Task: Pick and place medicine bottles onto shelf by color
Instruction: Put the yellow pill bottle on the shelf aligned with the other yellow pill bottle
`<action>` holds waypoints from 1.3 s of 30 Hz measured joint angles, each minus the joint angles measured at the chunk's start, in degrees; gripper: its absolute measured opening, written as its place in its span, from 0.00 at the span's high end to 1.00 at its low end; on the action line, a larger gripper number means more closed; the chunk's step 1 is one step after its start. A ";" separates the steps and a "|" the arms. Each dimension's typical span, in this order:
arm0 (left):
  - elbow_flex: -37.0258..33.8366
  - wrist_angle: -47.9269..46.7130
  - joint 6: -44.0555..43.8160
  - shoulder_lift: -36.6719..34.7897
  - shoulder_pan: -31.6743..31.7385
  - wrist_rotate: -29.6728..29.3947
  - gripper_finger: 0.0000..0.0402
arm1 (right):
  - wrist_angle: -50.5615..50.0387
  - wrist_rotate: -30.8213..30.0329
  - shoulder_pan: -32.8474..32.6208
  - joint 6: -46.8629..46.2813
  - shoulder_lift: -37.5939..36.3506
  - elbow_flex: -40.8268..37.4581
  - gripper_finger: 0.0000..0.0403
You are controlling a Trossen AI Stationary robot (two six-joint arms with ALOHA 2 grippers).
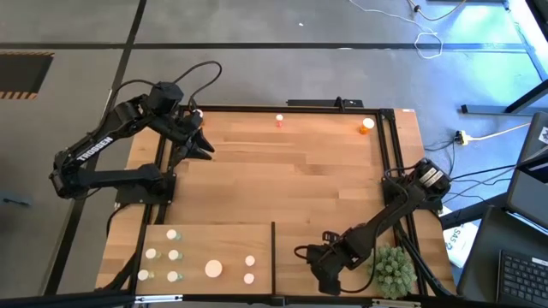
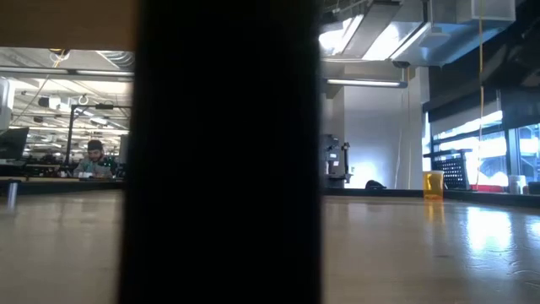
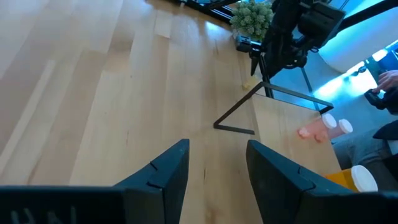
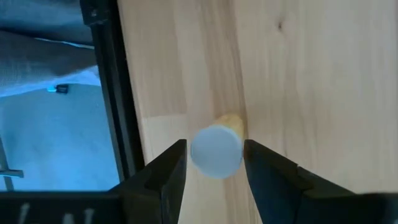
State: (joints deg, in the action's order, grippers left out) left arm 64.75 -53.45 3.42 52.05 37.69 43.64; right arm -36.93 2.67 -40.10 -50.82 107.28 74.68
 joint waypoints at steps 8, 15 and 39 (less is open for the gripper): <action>0.00 0.04 -0.31 0.00 -0.02 -0.04 0.62 | -0.44 -1.49 0.02 -1.21 0.00 -1.25 0.60; 0.00 0.07 -0.33 0.00 0.00 -0.09 0.62 | 0.02 -1.54 0.04 -1.47 0.00 -1.25 0.60; 0.00 0.07 -0.33 0.00 0.00 -0.12 0.62 | 1.42 -4.24 0.05 -1.65 0.00 -1.27 0.69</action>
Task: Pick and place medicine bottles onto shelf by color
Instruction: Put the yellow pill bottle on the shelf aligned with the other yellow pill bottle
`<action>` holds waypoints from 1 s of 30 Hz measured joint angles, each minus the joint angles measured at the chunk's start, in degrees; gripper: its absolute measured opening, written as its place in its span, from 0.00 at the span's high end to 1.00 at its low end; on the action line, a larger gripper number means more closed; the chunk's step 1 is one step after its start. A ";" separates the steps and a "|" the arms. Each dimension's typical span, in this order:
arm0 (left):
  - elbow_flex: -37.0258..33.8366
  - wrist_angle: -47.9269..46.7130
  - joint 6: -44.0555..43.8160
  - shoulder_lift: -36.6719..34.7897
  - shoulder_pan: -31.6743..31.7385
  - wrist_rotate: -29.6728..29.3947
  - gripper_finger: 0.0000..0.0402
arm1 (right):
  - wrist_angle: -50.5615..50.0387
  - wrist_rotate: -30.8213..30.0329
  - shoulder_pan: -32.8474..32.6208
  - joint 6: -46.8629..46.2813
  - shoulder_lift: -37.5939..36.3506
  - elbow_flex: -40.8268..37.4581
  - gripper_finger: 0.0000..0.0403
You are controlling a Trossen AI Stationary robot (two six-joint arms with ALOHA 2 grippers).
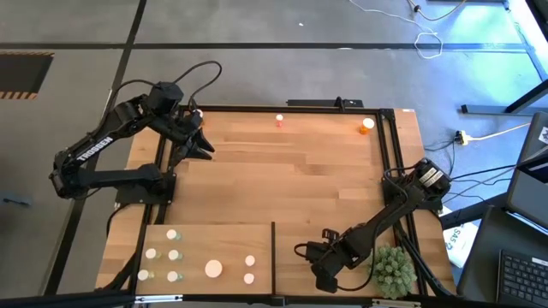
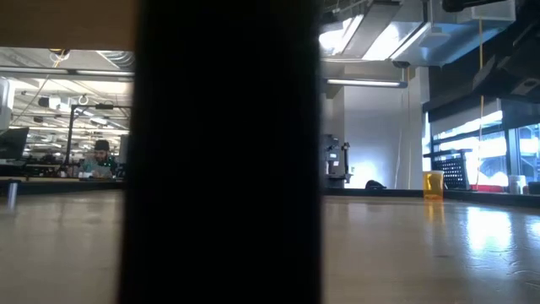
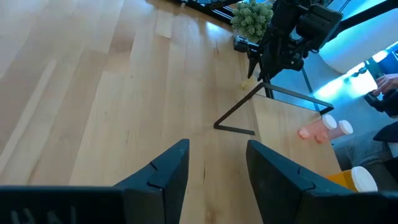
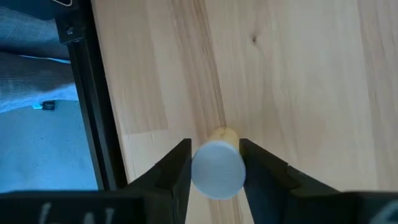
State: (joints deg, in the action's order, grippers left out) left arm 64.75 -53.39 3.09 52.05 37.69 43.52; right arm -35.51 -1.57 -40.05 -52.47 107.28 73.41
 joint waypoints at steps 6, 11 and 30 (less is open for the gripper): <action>0.00 0.00 0.04 0.00 0.00 -2.69 0.62 | -0.03 1.62 1.49 -3.43 0.00 0.02 0.69; 0.00 -0.02 0.04 -0.01 0.00 -7.20 0.62 | -1.90 2.55 3.73 -7.42 -0.13 0.52 0.69; 0.02 0.90 4.11 0.00 0.00 -12.50 0.62 | -28.98 -4.83 18.10 -4.03 -0.24 23.75 0.69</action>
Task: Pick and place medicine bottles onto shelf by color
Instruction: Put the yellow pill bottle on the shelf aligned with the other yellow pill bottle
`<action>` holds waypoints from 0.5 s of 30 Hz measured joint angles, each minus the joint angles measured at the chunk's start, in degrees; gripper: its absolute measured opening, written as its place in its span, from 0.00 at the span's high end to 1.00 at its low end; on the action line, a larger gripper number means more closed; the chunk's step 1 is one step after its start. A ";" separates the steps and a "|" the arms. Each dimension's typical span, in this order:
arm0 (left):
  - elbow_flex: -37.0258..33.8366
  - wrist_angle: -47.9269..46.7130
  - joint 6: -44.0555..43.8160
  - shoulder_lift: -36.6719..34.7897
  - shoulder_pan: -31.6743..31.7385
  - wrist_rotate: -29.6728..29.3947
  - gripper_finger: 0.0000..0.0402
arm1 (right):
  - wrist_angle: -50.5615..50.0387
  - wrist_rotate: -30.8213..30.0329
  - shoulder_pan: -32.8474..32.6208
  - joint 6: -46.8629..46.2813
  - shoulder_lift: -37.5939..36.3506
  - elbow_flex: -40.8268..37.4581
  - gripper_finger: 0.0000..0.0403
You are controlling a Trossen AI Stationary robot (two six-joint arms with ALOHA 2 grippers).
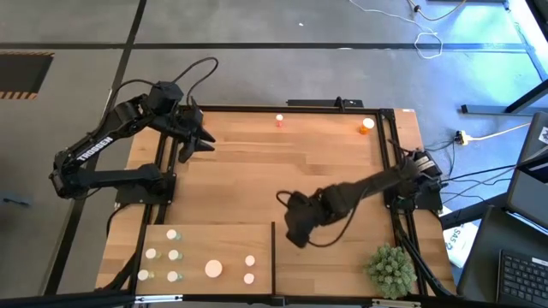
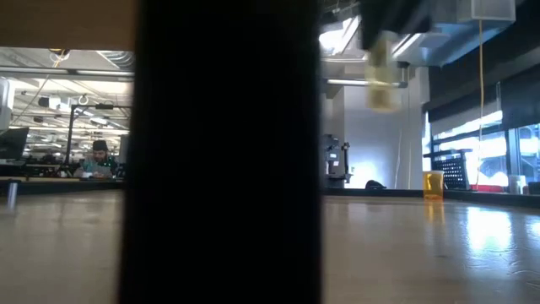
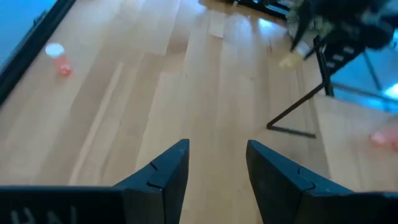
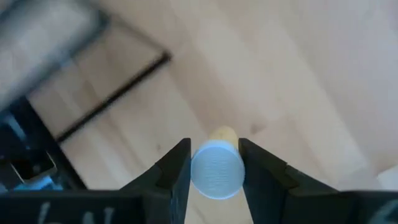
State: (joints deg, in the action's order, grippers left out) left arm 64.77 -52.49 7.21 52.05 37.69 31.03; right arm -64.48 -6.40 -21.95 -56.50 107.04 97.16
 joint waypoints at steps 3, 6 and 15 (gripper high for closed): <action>0.00 0.01 4.78 0.05 0.00 0.01 0.62 | -2.89 -1.75 2.84 3.70 0.00 2.61 0.69; 0.00 0.33 6.62 0.97 -0.02 0.15 0.62 | -3.24 -2.35 6.01 7.99 0.00 5.14 0.69; 0.00 3.04 13.43 5.39 -0.97 0.39 0.62 | -3.32 -4.55 15.73 24.56 0.00 12.18 0.69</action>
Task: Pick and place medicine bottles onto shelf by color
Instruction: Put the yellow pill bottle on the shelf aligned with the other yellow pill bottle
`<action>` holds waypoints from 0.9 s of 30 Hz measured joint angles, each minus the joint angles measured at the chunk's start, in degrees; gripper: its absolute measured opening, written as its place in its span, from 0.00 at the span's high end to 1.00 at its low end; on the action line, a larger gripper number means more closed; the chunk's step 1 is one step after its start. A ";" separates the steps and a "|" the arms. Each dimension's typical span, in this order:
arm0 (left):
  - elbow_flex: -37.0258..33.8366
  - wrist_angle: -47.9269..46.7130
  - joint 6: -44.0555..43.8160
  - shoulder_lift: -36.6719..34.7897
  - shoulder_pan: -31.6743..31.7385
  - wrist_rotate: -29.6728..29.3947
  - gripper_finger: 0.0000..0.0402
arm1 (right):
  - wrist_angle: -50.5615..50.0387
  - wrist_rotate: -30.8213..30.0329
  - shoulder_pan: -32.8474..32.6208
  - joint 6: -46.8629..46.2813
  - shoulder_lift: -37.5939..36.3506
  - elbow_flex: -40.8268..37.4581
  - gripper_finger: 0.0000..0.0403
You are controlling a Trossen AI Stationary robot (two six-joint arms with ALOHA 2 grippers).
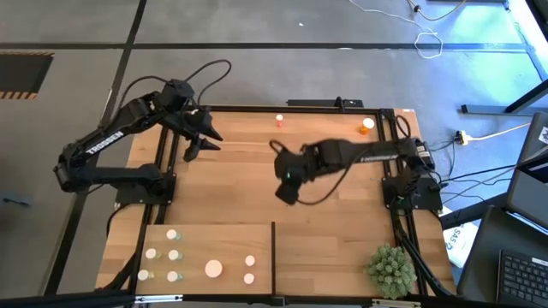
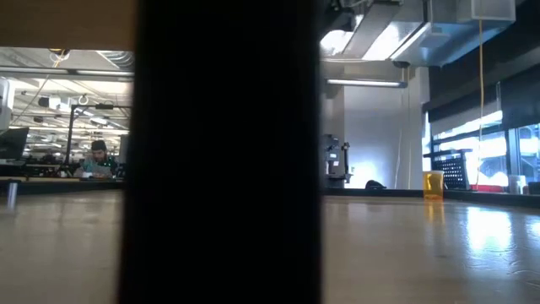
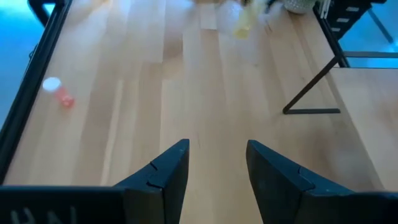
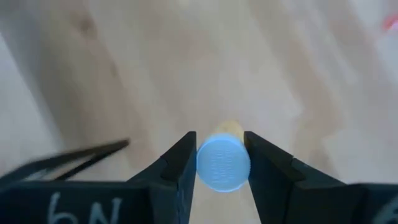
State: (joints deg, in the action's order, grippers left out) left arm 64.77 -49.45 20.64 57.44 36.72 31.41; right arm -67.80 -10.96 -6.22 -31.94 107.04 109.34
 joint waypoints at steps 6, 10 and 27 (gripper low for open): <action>0.00 6.29 0.72 3.60 -3.21 0.28 0.62 | 2.74 -0.13 6.65 10.53 0.00 3.18 0.69; 0.00 12.79 -2.10 6.28 -5.99 -0.35 0.62 | 6.69 0.63 9.77 17.17 0.00 3.85 0.69; -0.02 33.08 -5.48 15.93 -9.45 -4.73 0.62 | 16.38 3.10 13.18 28.02 0.00 3.85 0.69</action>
State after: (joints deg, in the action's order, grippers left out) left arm 64.75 -16.38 15.16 73.37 27.27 26.68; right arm -51.42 -7.86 6.96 -3.92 107.04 113.19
